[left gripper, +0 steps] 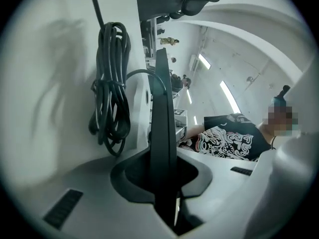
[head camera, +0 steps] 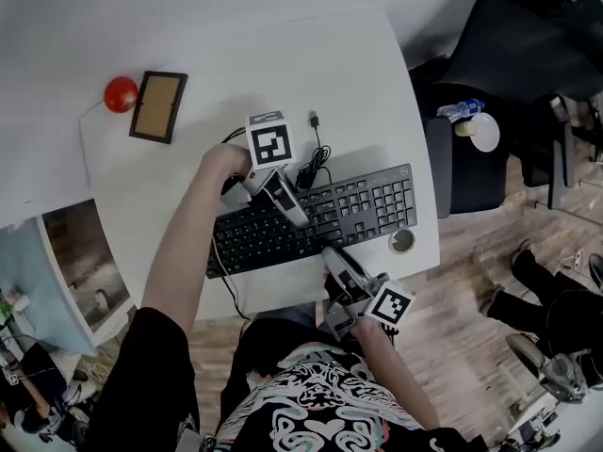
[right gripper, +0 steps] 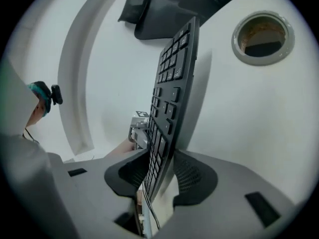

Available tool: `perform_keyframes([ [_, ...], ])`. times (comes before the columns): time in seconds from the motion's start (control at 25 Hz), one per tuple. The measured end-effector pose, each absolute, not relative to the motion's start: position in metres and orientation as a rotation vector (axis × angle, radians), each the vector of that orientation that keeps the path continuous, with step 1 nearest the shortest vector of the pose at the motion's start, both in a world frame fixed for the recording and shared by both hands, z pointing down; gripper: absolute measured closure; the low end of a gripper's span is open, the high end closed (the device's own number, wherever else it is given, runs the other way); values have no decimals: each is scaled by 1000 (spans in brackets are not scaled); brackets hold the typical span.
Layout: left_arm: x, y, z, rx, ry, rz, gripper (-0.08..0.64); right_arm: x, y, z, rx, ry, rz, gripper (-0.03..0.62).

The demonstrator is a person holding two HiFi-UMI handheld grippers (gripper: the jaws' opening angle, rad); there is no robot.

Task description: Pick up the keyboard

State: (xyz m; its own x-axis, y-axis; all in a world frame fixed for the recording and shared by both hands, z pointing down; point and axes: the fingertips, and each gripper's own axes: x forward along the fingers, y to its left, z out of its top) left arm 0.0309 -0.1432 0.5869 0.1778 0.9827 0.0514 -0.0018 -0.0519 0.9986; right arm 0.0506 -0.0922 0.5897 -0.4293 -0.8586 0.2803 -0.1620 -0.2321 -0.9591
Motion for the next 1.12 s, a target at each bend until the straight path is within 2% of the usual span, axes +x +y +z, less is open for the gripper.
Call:
perform_keyframes([
  [0.32,29,-144,597,1303,1105,1125,479,53,-136,600,-1215,1440,-1571,431],
  [0.44,20,-127,590,1291,1124,1141,479,44,-131,589,-1179,1467,-1557,488],
  [0.6,28,-104,565,1340,1150,1123,476,51,-107,561,-1110,1506,-1490,505],
  [0.8,35,-108,556,1429,1168,1057,421,59,-108,553,-1045,1515,-1457,506],
  [0.88,32,-119,556,1493,1132,1013,396,60,-107,552,-1030,1495,-1456,506],
  [1.12,27,-175,546,1795,798,780,394,63,-105,548,-1006,1463,-1440,506],
])
